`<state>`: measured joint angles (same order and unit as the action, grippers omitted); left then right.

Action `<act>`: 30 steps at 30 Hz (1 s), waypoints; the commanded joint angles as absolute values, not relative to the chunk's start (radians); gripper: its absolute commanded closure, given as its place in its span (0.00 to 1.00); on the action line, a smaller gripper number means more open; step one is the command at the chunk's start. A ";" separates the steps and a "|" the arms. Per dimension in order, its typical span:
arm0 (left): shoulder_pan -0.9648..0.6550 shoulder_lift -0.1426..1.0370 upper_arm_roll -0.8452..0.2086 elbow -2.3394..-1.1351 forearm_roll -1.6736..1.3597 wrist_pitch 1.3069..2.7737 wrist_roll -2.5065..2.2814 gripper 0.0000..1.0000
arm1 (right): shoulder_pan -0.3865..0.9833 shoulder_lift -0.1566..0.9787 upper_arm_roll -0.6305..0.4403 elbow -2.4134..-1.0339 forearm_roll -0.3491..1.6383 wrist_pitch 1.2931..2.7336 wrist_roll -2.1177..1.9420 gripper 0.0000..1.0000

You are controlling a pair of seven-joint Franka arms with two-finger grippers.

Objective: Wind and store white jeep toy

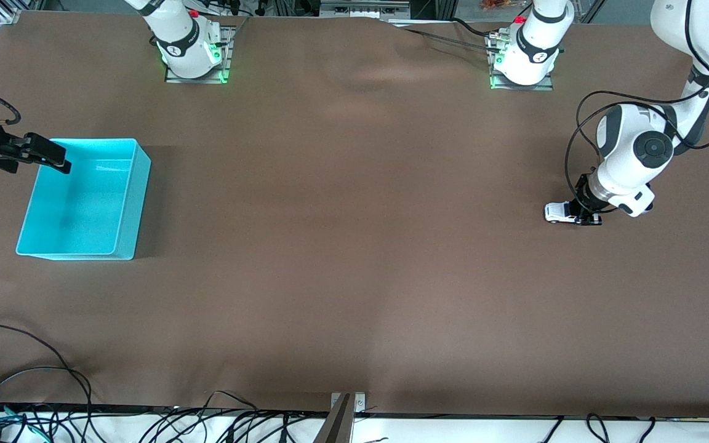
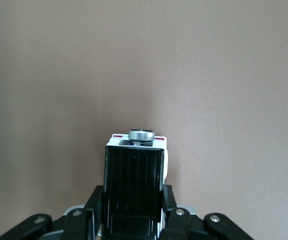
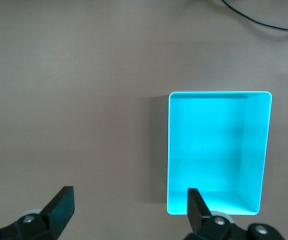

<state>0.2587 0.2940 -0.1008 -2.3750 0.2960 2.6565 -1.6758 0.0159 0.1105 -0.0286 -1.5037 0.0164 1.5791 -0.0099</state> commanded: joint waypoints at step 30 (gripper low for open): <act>0.405 0.350 -0.129 -2.112 0.391 2.412 -1.591 0.00 | 0.014 0.112 -0.031 -1.489 0.026 1.566 -0.005 0.00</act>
